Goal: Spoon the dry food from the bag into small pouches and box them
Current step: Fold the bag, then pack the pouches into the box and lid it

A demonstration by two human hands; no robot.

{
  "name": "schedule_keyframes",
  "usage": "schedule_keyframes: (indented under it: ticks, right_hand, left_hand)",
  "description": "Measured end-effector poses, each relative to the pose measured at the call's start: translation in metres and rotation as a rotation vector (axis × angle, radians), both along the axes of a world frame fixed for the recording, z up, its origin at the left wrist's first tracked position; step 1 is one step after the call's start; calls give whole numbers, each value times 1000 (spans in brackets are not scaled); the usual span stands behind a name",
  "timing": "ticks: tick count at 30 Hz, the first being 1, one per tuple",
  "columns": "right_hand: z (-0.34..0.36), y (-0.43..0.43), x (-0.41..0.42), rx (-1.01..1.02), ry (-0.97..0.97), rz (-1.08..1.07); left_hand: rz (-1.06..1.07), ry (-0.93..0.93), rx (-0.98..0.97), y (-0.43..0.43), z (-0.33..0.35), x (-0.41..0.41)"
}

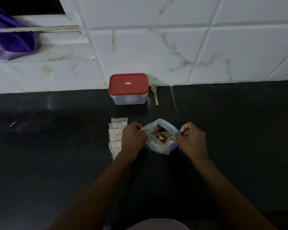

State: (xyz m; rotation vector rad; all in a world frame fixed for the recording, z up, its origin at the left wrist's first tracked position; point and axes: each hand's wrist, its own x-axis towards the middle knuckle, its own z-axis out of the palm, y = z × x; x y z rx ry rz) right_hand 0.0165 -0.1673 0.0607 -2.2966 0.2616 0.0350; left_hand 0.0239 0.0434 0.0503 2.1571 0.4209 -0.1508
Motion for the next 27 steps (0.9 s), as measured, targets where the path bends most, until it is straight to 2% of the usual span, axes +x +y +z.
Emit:
schedule_keyframes:
  ticks: [2, 5, 7, 9, 16, 19, 24, 27]
  right_hand:
    - [0, 5, 2, 169, 137, -36]
    - [4, 10, 7, 384, 327, -96]
    - [8, 11, 9, 472, 399, -137]
    - [13, 11, 12, 546, 441, -159]
    - [23, 7, 24, 516, 631, -46]
    - [23, 4, 26, 587, 649, -6]
    - [21, -3, 27, 610, 556, 105]
    - [18, -5, 27, 411, 395, 134]
  left_hand:
    - [34, 115, -163, -2, -2, 2]
    - [146, 289, -525, -6, 0, 1]
    - [195, 338, -731, -6, 7, 1]
    - [210, 383, -842, -3, 10, 2]
    - [17, 527, -899, 7, 19, 10]
    - [-51, 622, -976, 12, 23, 15]
    - [-131, 720, -1092, 17, 24, 18]
    - [-151, 716, -1086, 19, 21, 18]
